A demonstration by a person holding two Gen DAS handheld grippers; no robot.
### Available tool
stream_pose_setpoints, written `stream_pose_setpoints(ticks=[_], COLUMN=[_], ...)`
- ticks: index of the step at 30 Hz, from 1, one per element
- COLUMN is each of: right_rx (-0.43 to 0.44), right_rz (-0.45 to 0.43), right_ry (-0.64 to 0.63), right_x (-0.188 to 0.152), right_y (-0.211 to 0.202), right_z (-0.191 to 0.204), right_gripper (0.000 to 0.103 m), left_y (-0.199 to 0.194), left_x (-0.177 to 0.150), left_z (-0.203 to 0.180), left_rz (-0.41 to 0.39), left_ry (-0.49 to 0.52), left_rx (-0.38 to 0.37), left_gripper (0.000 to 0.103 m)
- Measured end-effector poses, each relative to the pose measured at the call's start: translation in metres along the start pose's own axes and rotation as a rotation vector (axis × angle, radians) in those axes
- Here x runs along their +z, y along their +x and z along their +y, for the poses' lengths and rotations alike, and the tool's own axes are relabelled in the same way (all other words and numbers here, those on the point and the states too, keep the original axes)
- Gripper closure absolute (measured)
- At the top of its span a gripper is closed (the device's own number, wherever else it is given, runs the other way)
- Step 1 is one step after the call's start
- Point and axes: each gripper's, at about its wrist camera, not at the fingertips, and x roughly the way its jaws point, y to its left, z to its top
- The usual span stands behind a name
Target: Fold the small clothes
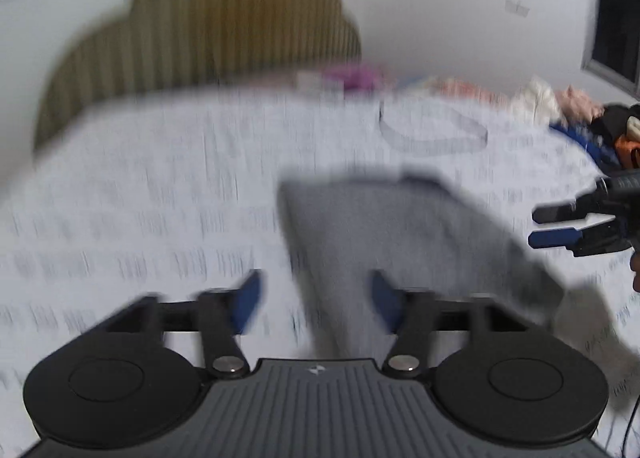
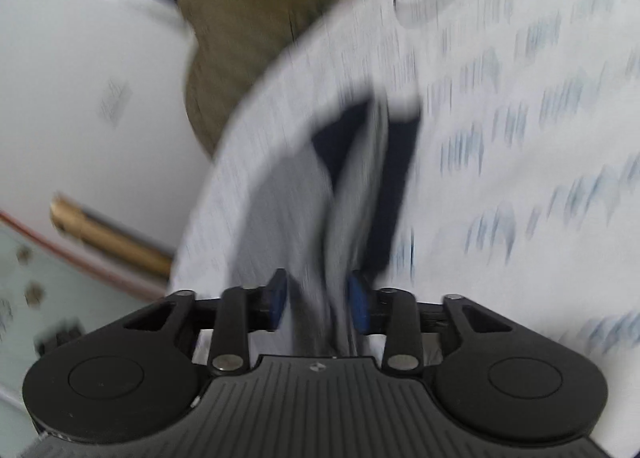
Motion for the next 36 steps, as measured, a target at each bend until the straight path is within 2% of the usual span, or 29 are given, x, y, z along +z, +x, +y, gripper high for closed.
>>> stream_pose_setpoints(ticks=[1,3,5,8,9,11,12,15,18,20,21,22,23,25,26,28,30,31,32,34,36], right_rx=[0.009,0.017,0.033,-0.025,-0.058,-0.12,-0.133,-0.094,-0.136,-0.173,-0.165,-0.134,-0.097,-0.043,-0.03,-0.039,-0.066,-0.063,-0.073,-0.087,-0.095], right_rz=[-0.048,-0.064,-0.035,0.056,0.086,0.116,0.101,0.077,0.077,0.065,0.04,0.01,-0.012,-0.005,0.016,0.07,0.081,0.085,0.072,0.071,0.032], right_ry=[-0.001,-0.015,-0.04,-0.063,-0.062,-0.105,-0.119,-0.03,-0.066,-0.073,-0.08,-0.094,-0.109,-0.121,-0.12,-0.126,-0.118,-0.108,-0.086,-0.013,-0.047], right_x=[0.012,0.035,0.053,0.07,0.07,0.065,0.062,0.06,0.059,0.058,0.056,0.051,0.043,0.023,0.012,-0.007,-0.02,-0.024,-0.026,-0.025,-0.03], right_y=[-0.004,0.007,0.036,0.093,0.11,0.127,0.127,0.118,0.114,0.102,0.091,0.079,0.067,0.054,0.051,0.055,0.065,0.069,0.068,0.057,0.034], right_z=[0.004,0.015,0.027,0.032,0.029,0.022,0.016,-0.006,0.001,0.017,0.026,0.034,0.041,0.048,0.049,0.043,0.028,0.019,0.014,0.014,0.029], right_gripper=[0.054,0.053,0.043,0.04,0.042,0.05,0.052,0.06,0.06,0.055,0.056,0.049,0.039,0.031,0.031,0.033,0.042,0.056,0.064,0.059,0.045], left_y=[0.001,0.018,0.052,0.102,0.111,0.116,0.115,0.118,0.121,0.112,0.106,0.101,0.095,0.085,0.081,0.083,0.092,0.089,0.085,0.069,0.044], left_x=[0.008,0.016,0.017,0.006,0.0,-0.01,-0.013,-0.014,-0.008,-0.004,-0.004,-0.003,-0.004,-0.007,-0.01,-0.021,-0.036,-0.041,-0.039,-0.03,-0.028], left_z=[-0.007,-0.026,-0.045,-0.061,-0.064,-0.059,-0.056,-0.059,-0.064,-0.064,-0.064,-0.063,-0.063,-0.062,-0.061,-0.061,-0.068,-0.071,-0.071,-0.067,-0.059], left_rz=[-0.041,-0.051,-0.002,0.114,0.128,0.104,0.098,0.092,0.105,0.111,0.112,0.109,0.104,0.093,0.093,0.113,0.108,0.083,0.089,0.106,0.065], left_ry=[0.003,0.036,0.085,0.148,0.173,0.182,0.167,0.178,0.183,0.175,0.165,0.155,0.147,0.132,0.123,0.117,0.189,0.217,0.209,0.161,0.134], left_rx=[-0.019,-0.089,-0.112,-0.118,-0.106,-0.112,-0.125,-0.111,-0.085,-0.065,-0.054,-0.043,-0.037,-0.044,-0.045,-0.035,0.01,0.021,0.03,0.02,0.015], left_gripper=[0.018,0.018,0.018,0.018,0.018,0.018,0.018,0.016,0.015,0.016,0.016,0.016,0.016,0.016,0.016,0.016,0.014,0.014,0.014,0.013,0.013])
